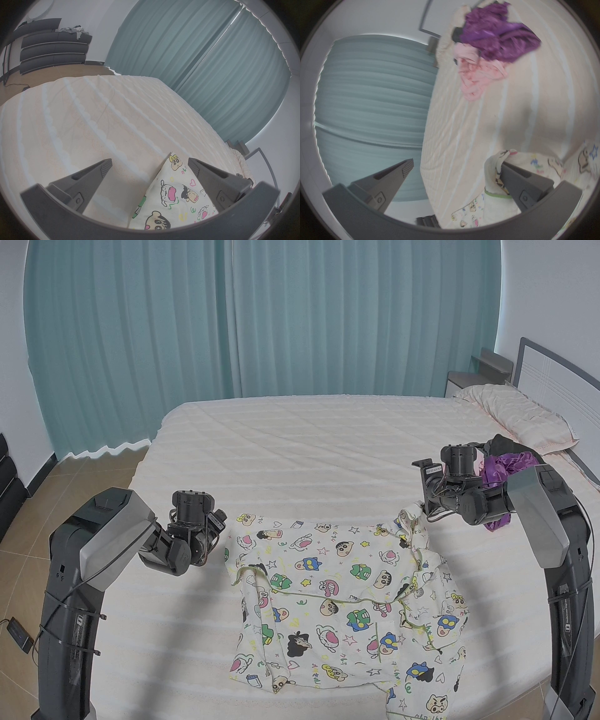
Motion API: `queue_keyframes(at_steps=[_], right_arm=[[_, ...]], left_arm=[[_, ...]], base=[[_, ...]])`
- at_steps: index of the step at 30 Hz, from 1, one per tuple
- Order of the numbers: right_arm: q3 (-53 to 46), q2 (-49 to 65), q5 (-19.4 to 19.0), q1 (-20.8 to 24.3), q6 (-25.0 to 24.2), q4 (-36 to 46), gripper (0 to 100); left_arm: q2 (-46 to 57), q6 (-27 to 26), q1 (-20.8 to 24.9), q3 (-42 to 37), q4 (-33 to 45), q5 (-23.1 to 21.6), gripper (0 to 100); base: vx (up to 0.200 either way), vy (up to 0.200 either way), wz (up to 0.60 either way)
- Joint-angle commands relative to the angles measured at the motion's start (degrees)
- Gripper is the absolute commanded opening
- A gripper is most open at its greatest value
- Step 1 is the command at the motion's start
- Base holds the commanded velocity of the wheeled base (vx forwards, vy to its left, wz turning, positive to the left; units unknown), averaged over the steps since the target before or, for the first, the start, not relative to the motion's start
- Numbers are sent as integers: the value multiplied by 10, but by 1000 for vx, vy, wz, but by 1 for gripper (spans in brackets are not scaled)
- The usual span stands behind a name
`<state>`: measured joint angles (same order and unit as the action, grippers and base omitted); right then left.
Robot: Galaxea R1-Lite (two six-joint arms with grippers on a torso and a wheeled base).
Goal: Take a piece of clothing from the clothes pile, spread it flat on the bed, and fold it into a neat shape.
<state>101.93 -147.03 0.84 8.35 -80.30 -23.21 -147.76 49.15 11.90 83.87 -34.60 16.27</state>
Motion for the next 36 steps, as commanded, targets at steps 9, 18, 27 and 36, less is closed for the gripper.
queue_keyframes(at_steps=[9,18,27,36], right_arm=[[8,44,-27,-55,-32,-59,100],[-116,39,-52,-56,107,-62,100],[-368,126,-89,-84,378,-137,100],[-626,147,-189,-141,576,-372,100]], left_arm=[[56,30,-13,-63,0,-16,100],[108,38,-14,-125,-3,-42,100],[258,67,-7,-318,-30,-142,100],[337,143,33,-456,-77,-207,100]], base=[[0,0,0],[0,0,0],[0,0,0],[0,0,0]])
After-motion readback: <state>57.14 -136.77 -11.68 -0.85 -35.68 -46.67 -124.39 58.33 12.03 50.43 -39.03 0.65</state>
